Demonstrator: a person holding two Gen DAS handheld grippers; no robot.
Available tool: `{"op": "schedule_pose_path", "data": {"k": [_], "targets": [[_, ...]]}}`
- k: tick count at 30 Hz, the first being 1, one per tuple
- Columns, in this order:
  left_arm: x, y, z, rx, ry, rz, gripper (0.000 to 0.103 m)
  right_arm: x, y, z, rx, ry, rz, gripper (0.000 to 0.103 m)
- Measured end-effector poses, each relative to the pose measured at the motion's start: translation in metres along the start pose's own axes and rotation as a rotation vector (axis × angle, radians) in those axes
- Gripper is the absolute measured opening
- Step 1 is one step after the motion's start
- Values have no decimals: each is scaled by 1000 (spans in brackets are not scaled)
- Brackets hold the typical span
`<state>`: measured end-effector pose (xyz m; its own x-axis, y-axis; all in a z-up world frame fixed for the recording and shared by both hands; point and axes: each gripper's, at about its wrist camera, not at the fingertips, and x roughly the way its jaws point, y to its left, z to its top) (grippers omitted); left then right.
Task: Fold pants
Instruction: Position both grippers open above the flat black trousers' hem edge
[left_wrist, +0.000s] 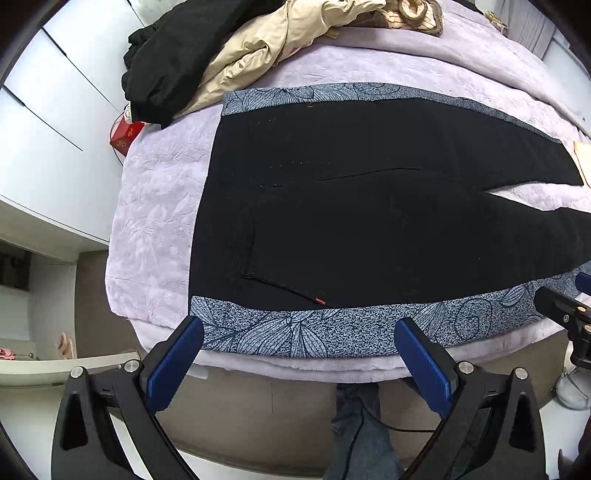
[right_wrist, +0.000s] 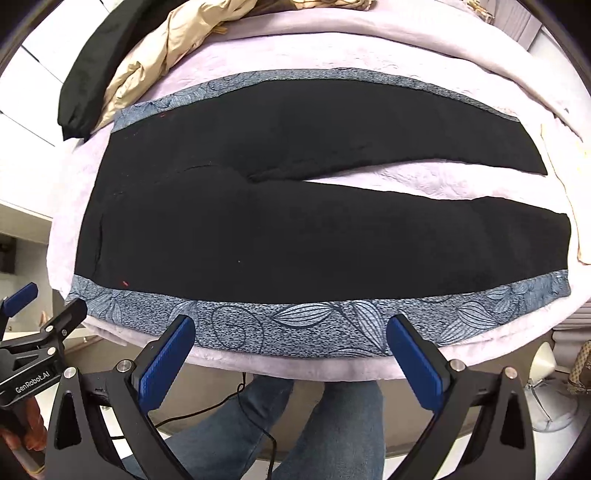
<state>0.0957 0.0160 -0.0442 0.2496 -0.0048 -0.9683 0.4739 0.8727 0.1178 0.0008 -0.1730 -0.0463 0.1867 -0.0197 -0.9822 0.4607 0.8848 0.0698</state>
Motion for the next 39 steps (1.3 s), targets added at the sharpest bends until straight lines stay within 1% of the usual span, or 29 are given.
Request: {"op": "schedule_pose_path", "data": {"k": [8, 21, 28, 35, 39], "targets": [[-3, -2, 1, -7, -2, 3, 103, -1, -7, 5, -9, -6, -15, 103], [-3, -4, 3, -1, 6, 8, 103, 1, -12, 2, 6, -1, -7, 103], [-1, -3, 2, -1, 17, 19, 103, 3, -13, 0, 7, 5, -5, 103], [2, 0, 1, -7, 29, 8, 103, 5, -11, 1, -2, 10, -15, 103], [4, 3, 1, -19, 36, 24, 103, 6, -9, 2, -11, 9, -12, 103]]}}
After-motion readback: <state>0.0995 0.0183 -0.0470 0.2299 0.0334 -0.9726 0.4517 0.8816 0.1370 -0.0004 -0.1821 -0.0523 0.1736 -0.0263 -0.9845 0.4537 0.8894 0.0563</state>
